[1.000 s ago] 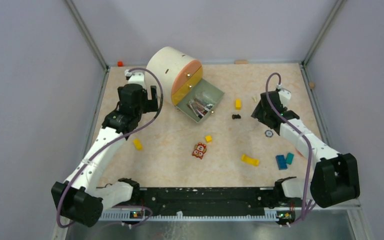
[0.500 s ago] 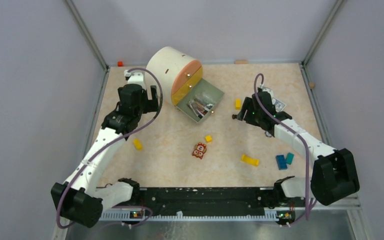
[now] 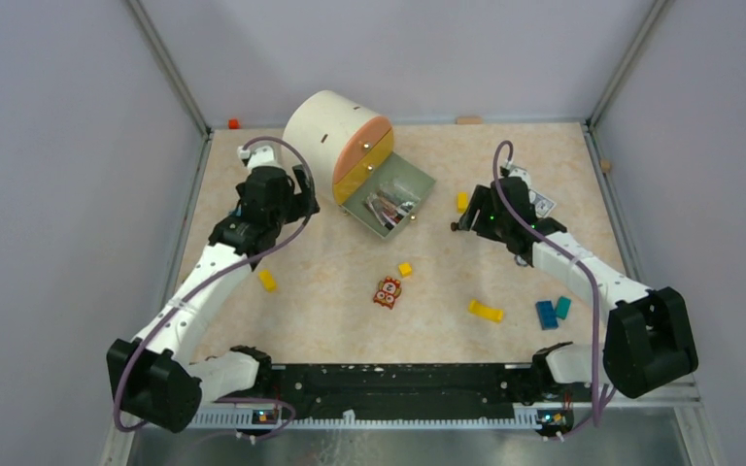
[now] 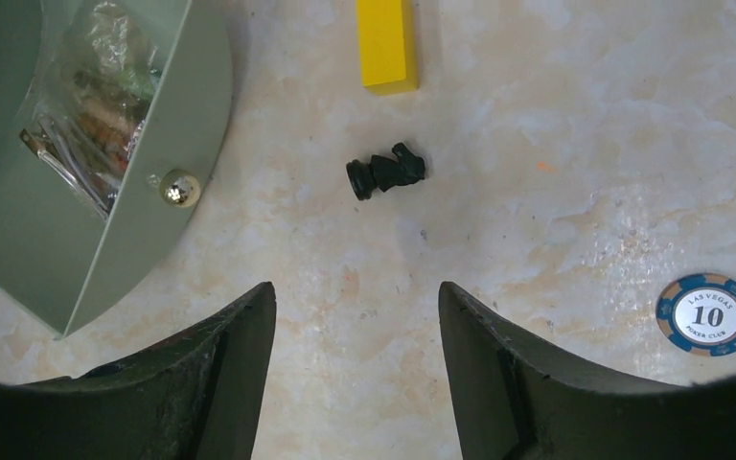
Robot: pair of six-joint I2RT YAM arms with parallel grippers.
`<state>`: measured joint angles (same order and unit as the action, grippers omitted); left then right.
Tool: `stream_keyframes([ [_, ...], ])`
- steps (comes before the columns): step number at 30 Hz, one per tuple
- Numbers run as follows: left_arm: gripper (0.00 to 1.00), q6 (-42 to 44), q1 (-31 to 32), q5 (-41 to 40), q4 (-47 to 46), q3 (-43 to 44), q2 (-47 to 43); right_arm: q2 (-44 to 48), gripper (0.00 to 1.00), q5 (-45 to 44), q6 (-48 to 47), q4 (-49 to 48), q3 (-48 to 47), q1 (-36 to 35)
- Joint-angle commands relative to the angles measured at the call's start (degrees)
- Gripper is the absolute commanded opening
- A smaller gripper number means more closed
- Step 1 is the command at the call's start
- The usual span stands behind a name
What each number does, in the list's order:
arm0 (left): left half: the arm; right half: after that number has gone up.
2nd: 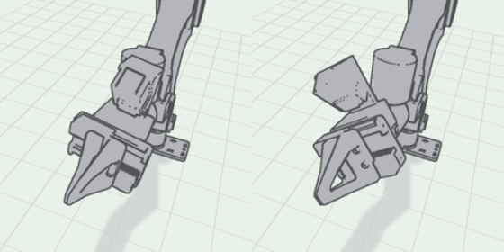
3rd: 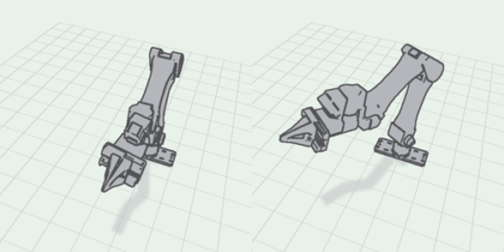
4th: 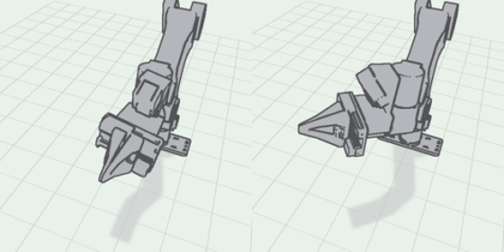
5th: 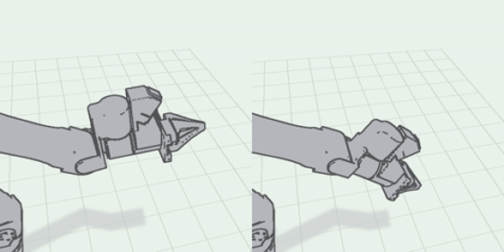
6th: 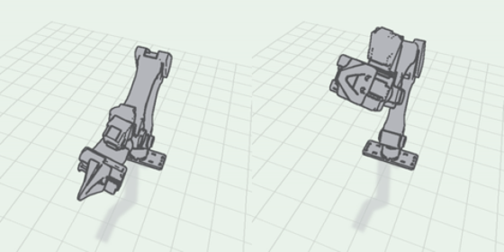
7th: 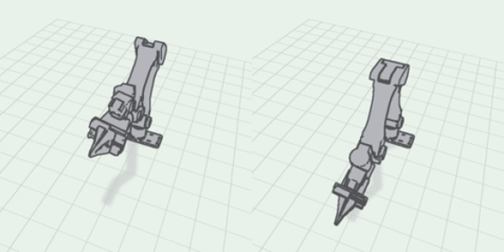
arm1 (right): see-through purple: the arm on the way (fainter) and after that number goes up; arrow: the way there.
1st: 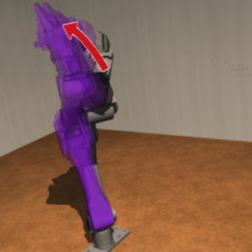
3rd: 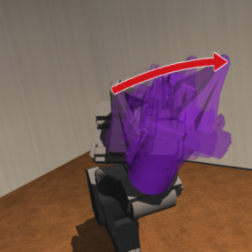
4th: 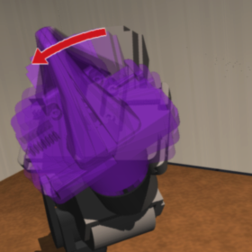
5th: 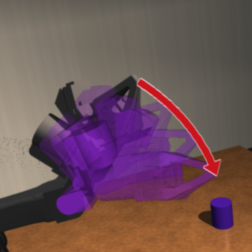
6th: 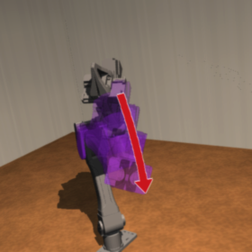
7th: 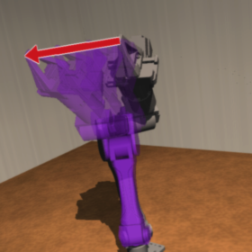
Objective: Organize the makeup
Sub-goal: Close the drawer in the storage box.
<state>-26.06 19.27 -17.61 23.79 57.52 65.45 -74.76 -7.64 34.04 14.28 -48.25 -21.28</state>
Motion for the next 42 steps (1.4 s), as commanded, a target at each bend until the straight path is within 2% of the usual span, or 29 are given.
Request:
stream_keyframes([
  [1, 0.99, -3.8, 0.2, -3.9, -6.3, 0.5, 1.5, -1.3, 0.62, 0.2, -0.6, -4.3, -1.5, -0.2],
  [4, 0.99, -3.1, 0.2, -6.4, -8.4, 1.6, 2.4, -1.9, 0.62, 0.1, 0.1, -5.9, -1.1, -0.3],
  [8, 0.99, 2.3, 0.1, -10.2, -11.7, 5.9, 5.5, -2.0, 0.62, -0.5, 0.2, -6.3, -1.1, -0.2],
  [12, 0.99, 11.0, 0.2, -8.7, -10.5, 20.0, 17.2, -2.6, 0.62, -1.7, 0.1, -6.1, -0.8, -0.2],
  [14, 0.99, 11.4, 0.2, -9.6, -6.7, 28.8, 24.0, -3.2, 0.62, -1.8, 0.1, -5.3, -1.1, -0.2],
  [17, 0.99, 13.1, 0.2, -11.2, -7.4, 35.0, 28.6, -3.6, 0.62, -1.5, 0.0, -3.2, -2.2, -0.2],
  [22, 0.99, 17.0, 0.1, -11.2, -13.7, 38.1, 29.4, -1.4, 0.62, -2.0, -1.2, -1.5, -1.3, -0.2],
  [28, 0.99, 18.4, -2.1, -3.8, -10.8, 44.7, 33.6, -1.6, 0.62, 0.9, -2.9, 0.3, -1.2, -0.2],
  [33, 0.99, 19.0, -2.7, -0.5, -12.4, 43.0, 34.3, -3.0, 0.62, 3.4, -2.7, 3.2, -2.8, -0.2],
  [42, 0.99, 22.6, -4.2, 7.9, -14.0, 42.0, 35.0, -0.2, 0.62, -0.3, 1.4, 8.3, -4.0, -0.2],
])
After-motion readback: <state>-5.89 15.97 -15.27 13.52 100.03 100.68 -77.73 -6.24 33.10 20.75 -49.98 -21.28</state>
